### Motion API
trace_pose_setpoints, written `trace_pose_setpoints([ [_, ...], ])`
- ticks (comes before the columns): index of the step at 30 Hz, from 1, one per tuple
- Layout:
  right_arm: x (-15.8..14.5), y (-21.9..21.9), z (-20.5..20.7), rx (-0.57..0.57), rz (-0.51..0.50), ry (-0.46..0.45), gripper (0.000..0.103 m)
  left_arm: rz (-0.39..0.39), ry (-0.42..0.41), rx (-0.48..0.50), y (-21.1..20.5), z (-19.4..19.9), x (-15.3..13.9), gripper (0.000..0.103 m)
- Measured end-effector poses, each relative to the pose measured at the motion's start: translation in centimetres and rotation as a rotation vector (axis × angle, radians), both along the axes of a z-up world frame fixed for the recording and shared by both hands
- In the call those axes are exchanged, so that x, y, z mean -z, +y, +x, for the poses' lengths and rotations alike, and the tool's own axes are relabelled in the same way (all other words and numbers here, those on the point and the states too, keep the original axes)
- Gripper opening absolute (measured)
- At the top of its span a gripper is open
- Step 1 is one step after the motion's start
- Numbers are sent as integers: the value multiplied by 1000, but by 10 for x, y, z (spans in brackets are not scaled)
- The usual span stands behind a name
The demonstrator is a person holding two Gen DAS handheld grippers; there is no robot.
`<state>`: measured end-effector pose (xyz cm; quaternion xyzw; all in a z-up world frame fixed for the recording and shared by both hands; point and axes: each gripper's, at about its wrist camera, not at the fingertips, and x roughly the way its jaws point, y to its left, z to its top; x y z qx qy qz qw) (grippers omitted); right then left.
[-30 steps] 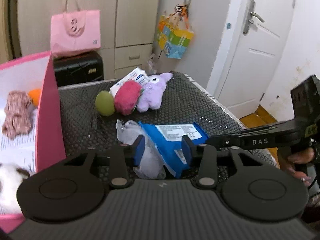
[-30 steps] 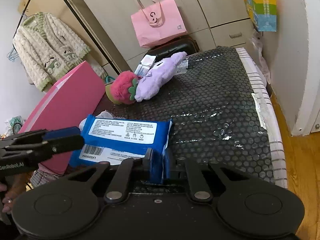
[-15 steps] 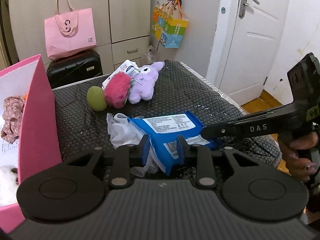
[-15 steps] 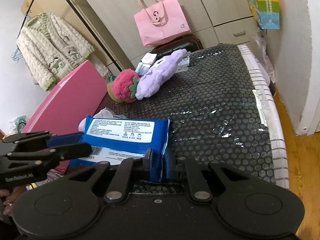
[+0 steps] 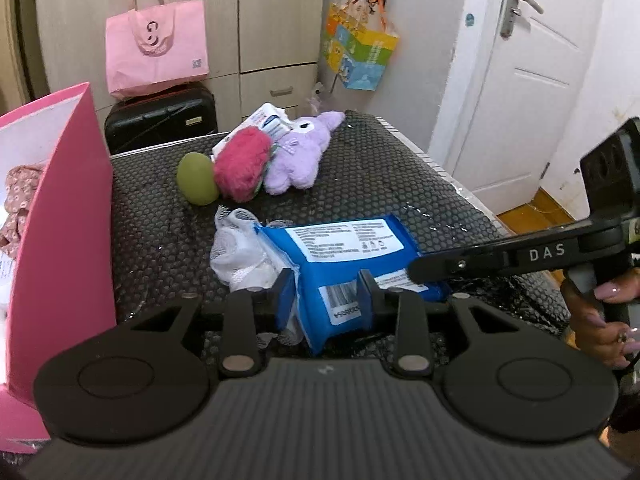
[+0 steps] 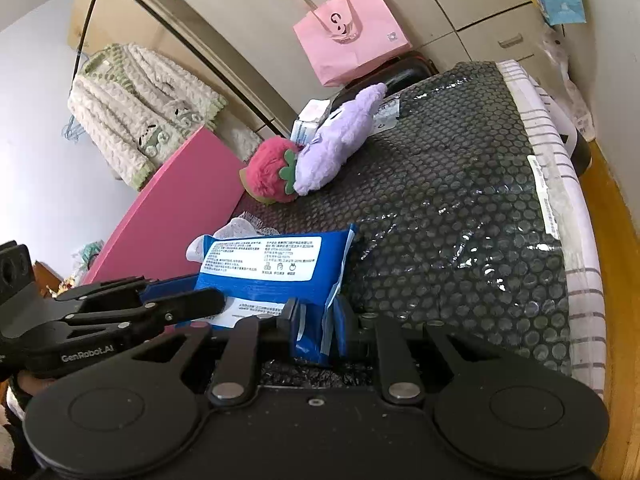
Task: Organize soft objects
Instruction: 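Lift the blue wet-wipes pack with the left tool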
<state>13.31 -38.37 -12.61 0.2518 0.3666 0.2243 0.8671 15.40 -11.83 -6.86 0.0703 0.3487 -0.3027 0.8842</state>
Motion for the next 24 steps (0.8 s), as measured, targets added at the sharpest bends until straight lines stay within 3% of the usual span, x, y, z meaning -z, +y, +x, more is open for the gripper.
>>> trace_pose_setpoints([
  [4,0,5,1,-27,25,-31,46,-13,-20,-4,-1,-5,0,31],
  [15,-31,25,-29,21,-40,-79,45,-48,-102,58,8,-34,-33,31],
  [24,-68,57,-58,-15,-146,-49,53,-80,-9,84,33,-53,-52,31],
])
